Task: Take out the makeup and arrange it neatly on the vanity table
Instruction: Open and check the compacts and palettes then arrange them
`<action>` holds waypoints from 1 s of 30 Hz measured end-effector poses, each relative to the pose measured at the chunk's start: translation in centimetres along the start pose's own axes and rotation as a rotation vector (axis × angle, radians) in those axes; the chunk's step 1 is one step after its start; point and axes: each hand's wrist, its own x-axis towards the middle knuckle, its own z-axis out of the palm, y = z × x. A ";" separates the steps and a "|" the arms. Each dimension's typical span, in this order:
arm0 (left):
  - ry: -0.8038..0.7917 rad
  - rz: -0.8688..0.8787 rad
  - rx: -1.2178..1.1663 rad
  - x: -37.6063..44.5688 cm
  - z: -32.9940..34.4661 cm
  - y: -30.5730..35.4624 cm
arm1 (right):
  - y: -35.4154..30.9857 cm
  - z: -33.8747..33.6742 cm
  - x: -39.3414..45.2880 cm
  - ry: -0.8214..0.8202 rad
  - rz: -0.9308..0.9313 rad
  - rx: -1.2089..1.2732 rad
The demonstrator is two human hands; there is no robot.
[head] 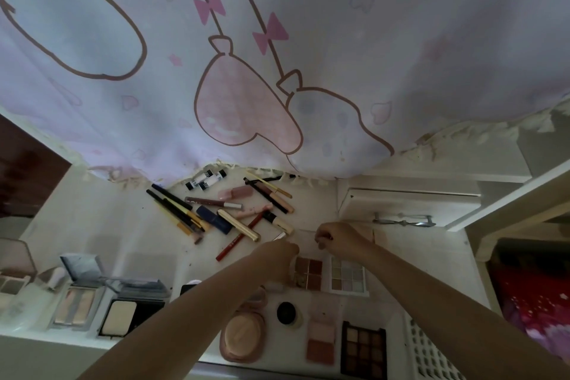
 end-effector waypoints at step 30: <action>0.431 0.059 -0.490 -1.5 -3.9 -1.3 | 0.1 -3.1 -4.6 0.318 -0.170 0.119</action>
